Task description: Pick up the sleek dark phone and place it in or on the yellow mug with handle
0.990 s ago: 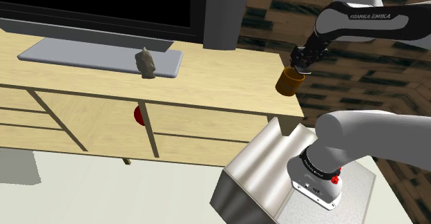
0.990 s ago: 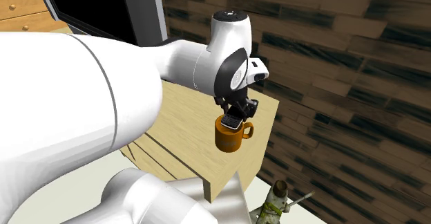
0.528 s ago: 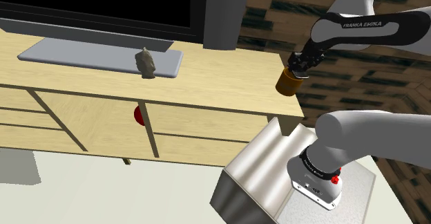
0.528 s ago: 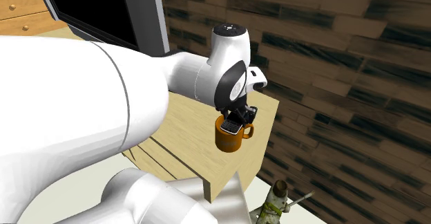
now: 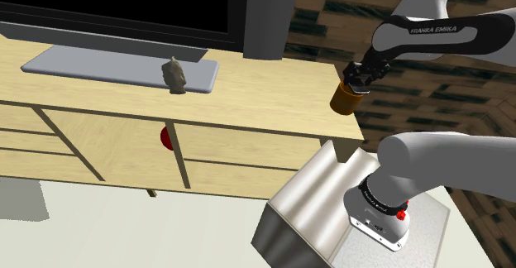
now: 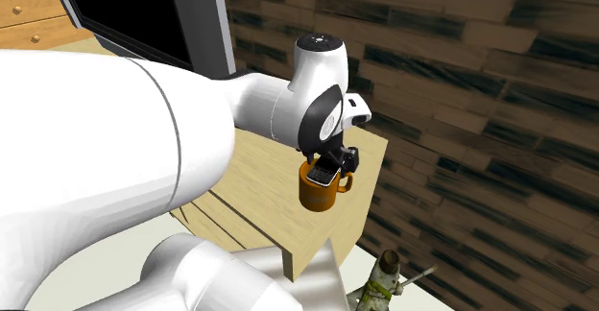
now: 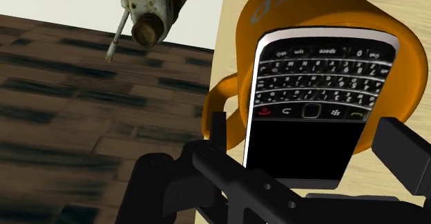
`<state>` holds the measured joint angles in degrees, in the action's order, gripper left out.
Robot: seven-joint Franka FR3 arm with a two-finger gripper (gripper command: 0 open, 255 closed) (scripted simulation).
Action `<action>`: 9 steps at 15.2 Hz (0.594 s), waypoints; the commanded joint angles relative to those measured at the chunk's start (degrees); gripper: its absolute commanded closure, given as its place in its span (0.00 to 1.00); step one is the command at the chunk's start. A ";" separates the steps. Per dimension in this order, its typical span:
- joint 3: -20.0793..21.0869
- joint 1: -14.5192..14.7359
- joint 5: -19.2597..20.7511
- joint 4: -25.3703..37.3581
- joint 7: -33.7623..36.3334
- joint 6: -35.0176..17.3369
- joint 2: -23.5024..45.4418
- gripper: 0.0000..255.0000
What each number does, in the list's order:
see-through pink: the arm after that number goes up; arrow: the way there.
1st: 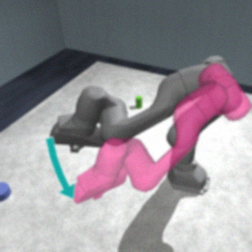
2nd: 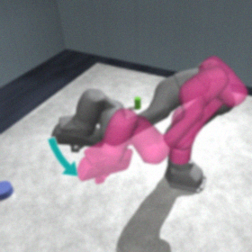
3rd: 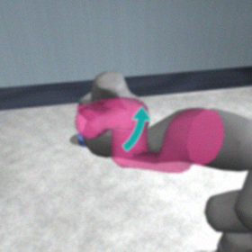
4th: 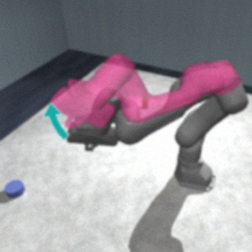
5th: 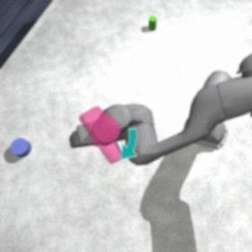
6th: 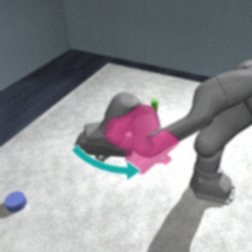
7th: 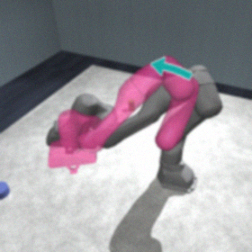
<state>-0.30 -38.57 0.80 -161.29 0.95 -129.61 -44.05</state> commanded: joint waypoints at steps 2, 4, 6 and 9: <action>0.00 0.00 0.00 0.00 0.00 0.02 0.02 0.00; 0.04 0.03 -0.04 1.03 0.02 2.47 -1.40 0.00; 0.08 0.06 -0.09 3.53 0.00 7.37 -3.80 0.00; 0.09 0.07 -0.11 4.59 0.00 9.23 -4.61 0.00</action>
<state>-0.28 -38.55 0.73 -157.03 0.88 -121.09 -48.33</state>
